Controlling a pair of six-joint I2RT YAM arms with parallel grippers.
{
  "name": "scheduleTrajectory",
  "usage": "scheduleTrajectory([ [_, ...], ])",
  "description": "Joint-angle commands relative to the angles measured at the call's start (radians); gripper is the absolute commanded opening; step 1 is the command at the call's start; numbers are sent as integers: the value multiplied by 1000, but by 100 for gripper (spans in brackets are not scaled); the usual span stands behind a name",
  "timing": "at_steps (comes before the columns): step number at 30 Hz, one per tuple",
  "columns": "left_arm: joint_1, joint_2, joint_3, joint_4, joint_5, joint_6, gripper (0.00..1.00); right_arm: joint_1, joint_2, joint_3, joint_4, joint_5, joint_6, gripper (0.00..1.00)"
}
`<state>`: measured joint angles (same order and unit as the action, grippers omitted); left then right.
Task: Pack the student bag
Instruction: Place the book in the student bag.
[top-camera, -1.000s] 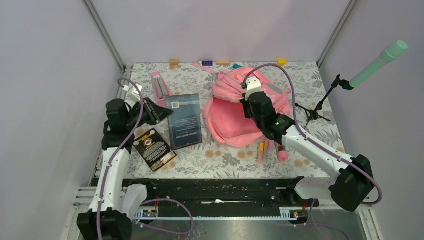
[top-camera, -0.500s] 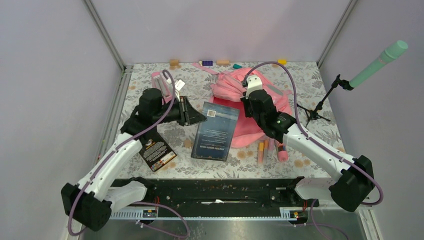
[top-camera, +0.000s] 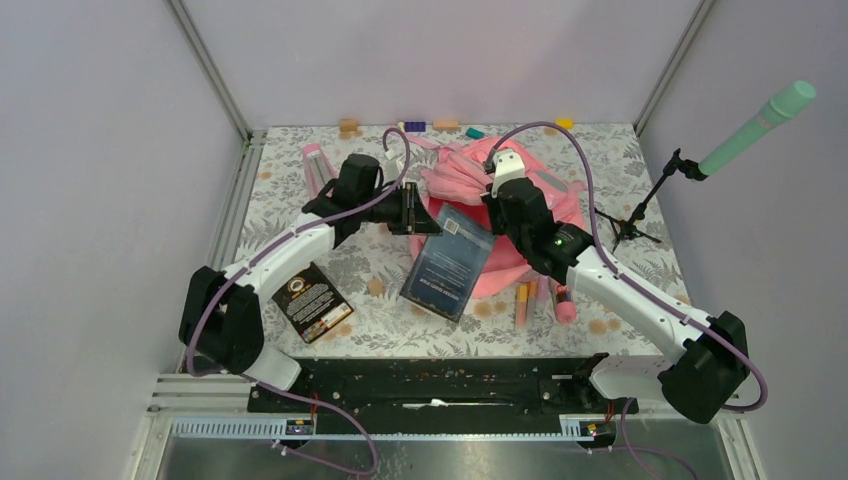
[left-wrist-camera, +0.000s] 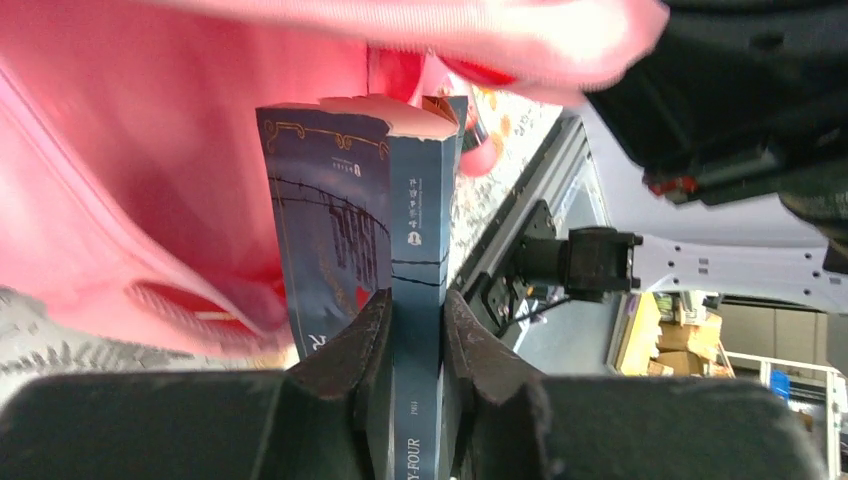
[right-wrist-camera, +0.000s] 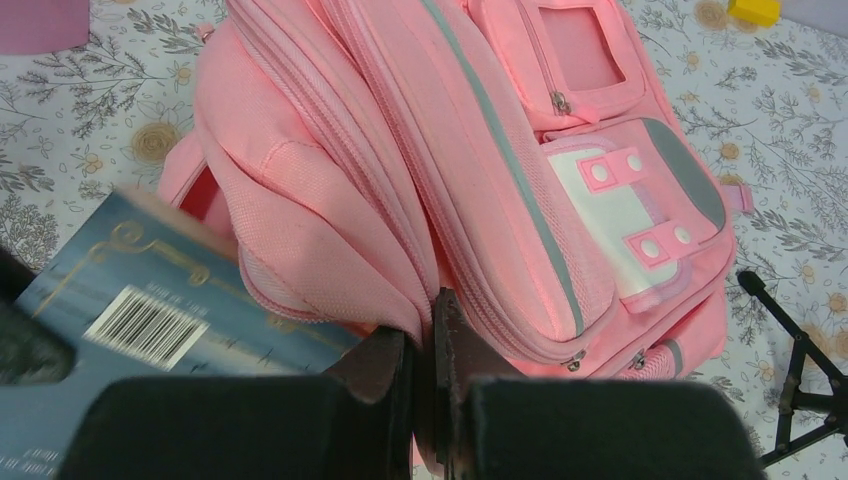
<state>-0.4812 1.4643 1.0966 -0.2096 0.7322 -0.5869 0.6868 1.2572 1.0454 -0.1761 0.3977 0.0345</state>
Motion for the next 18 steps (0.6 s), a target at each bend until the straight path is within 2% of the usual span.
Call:
scheduleTrajectory([
  [1, 11, 86, 158, 62, -20, 87, 0, -6, -46, 70, 90, -2, 21, 0],
  [10, 38, 338, 347, -144, -195, 197, 0, -5, -65, 58, 84, -1, 19, 0],
  [14, 38, 375, 334, -76, -223, 193, 0, -5, -62, 56, 85, -5, 29, 0],
  [18, 38, 379, 305, -24, -321, 236, 0, -4, -55, 57, 84, -16, 43, 0],
])
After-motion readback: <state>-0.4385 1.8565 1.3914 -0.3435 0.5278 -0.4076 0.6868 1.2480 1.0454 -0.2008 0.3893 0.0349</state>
